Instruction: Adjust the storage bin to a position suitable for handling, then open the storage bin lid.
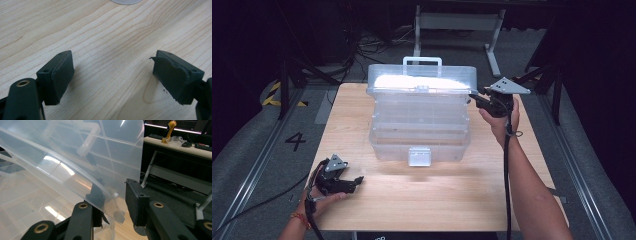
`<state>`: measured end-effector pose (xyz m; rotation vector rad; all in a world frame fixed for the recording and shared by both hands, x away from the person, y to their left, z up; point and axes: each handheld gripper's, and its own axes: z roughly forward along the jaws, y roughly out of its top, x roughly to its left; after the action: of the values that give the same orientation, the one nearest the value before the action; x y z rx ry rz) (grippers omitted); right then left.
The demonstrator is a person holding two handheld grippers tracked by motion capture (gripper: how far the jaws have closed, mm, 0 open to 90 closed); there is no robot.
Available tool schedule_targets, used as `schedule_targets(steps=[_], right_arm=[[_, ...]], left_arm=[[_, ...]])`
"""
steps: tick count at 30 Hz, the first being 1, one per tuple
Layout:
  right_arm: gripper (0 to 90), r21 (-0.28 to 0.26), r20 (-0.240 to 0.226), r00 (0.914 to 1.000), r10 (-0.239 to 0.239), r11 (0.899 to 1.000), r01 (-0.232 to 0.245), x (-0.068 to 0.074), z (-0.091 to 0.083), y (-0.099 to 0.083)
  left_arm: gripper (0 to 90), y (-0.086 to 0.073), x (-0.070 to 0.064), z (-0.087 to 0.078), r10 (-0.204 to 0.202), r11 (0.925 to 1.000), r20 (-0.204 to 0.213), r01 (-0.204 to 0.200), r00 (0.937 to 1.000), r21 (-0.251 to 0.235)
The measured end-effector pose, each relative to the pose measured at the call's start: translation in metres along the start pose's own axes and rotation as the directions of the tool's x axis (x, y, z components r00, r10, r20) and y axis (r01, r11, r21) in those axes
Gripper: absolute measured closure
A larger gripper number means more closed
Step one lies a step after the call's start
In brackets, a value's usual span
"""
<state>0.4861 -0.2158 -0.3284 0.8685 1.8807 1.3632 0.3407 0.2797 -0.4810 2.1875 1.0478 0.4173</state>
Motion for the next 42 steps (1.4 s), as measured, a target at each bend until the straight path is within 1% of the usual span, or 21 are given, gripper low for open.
schedule_targets(steps=[1,2,4,7,11,15,17,19,22,24,26,27,28,29,30,31,42], right_arm=[[69.0,0.001,0.001,1.0,0.002,1.0,-0.002,0.0,0.0,0.001],[69.0,0.001,0.002,1.0,0.001,1.0,-0.001,-0.001,0.001,0.001],[69.2,-0.002,0.004,1.0,0.005,1.0,-0.005,-0.002,0.002,0.002],[69.3,-0.003,0.004,0.9999,0.01,1.0,-0.01,-0.002,0.003,0.003],[69.9,-0.009,0.011,0.9999,0.012,1.0,-0.012,-0.004,0.005,0.005],[70.1,-0.002,0.016,0.9997,0.021,1.0,-0.021,-0.004,0.006,0.008],[70.4,0.001,0.02,0.9996,0.021,1.0,-0.021,-0.005,0.008,0.009],[70.8,0.004,0.031,0.9995,0.008,1.0,-0.008,-0.006,0.009,0.011],[71.1,0.003,0.041,0.9991,0.008,1.0,-0.008,-0.006,0.011,0.014],[71.3,-0.002,0.041,0.999,0.017,1.0,-0.017,-0.006,0.012,0.014],[71.4,-0.012,0.042,0.9989,0.022,1.0,-0.021,-0.007,0.012,0.013],[71.5,-0.015,0.044,0.9987,0.023,1.0,-0.023,-0.008,0.013,0.013],[71.6,-0.015,0.045,0.9986,0.027,1.0,-0.026,-0.007,0.013,0.013],[71.6,-0.016,0.045,0.9986,0.03,0.999,-0.029,-0.008,0.013,0.013],[71.6,-0.016,0.041,0.9983,0.041,0.999,-0.041,-0.008,0.014,0.014],[71.7,-0.021,0.039,0.9981,0.047,0.999,-0.046,-0.009,0.015,0.014],[72.1,-0.017,0.047,0.9976,0.052,0.999,-0.051,-0.012,0.019,0.018]], left_arm=[[17.6,0.0,0.0,0.0,-0.004,1.0,0.001,0.004,1.0,0.001],[17.6,0.0,0.0,0.0,0.001,1.0,-0.001,-0.001,1.0,-0.001],[17.3,0.0,0.0,0.0,-0.008,1.0,0.002,0.008,1.0,0.001],[17.1,0.0,0.0,0.001,-0.006,1.0,0.006,0.006,1.0,0.002],[17.2,0.0,0.0,0.0,-0.007,1.0,0.001,0.007,1.0,0.002],[17.2,0.0,0.0,0.0,-0.008,1.0,0.0,0.008,1.0,0.002],[17.2,0.0,-0.001,0.0,-0.008,1.0,-0.005,0.008,1.0,0.002],[17.3,0.0,-0.001,0.0,-0.008,1.0,-0.005,0.008,1.0,0.003],[17.3,0.0,-0.001,0.0,-0.007,1.0,-0.011,0.007,0.9999,0.003],[17.3,0.0,-0.002,0.0,-0.012,0.9999,-0.01,0.012,0.9999,0.002],[17.3,0.0,-0.001,0.0,-0.007,1.0,-0.011,0.007,0.9999,0.002],[17.3,0.0,-0.002,0.0,-0.015,0.9999,-0.009,0.015,0.9999,0.002],[17.3,0.0,-0.001,0.0,-0.007,1.0,-0.01,0.007,0.9999,0.003],[17.3,0.0,-0.002,0.0,-0.013,0.9999,-0.01,0.013,0.9999,0.002],[17.3,0.0,-0.001,0.0,-0.008,1.0,-0.01,0.008,0.9999,0.003],[17.3,0.0,-0.002,0.0,-0.015,0.9999,-0.007,0.015,0.9999,0.004],[17.3,0.0,-0.002,0.0,-0.014,0.9999,-0.008,0.014,0.9999,0.003]])
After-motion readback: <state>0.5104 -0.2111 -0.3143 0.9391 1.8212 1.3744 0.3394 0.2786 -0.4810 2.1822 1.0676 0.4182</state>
